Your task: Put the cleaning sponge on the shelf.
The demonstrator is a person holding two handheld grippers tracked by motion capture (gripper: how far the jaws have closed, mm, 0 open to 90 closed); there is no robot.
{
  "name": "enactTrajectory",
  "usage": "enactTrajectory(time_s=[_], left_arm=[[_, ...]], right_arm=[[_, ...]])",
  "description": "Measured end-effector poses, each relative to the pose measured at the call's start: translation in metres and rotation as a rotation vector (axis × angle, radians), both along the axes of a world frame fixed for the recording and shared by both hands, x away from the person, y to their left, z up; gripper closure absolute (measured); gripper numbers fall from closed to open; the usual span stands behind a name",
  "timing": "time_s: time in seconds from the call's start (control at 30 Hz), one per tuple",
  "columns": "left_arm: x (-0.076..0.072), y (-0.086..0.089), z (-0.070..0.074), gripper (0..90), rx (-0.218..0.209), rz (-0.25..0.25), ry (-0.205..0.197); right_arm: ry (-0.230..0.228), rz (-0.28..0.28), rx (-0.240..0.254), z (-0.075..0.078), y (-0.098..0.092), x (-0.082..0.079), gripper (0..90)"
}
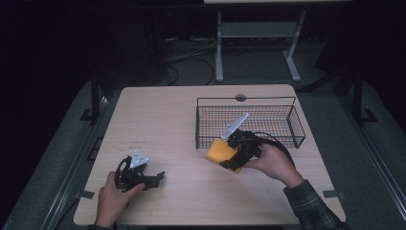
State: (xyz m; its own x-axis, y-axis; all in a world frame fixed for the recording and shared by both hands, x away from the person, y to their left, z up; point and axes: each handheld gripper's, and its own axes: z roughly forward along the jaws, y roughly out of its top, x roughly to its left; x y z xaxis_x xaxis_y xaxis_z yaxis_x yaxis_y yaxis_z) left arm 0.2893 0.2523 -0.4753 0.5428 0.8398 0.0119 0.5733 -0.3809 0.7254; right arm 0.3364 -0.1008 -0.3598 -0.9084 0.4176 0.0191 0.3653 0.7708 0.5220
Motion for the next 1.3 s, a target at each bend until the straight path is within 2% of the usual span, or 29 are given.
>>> enactTrajectory(time_s=[0.63, 1.3], left_arm=[[0.000, 0.000, 0.000, 12.8, -0.002, 0.002, -0.002], [0.000, 0.000, 0.000, 12.8, -0.002, 0.002, -0.002]], right_arm=[[0.000, 0.010, -0.001, 0.012, 0.004, 0.021, 23.8], [-0.005, -0.019, -0.009, 0.021, 0.009, 0.048, 23.8]])
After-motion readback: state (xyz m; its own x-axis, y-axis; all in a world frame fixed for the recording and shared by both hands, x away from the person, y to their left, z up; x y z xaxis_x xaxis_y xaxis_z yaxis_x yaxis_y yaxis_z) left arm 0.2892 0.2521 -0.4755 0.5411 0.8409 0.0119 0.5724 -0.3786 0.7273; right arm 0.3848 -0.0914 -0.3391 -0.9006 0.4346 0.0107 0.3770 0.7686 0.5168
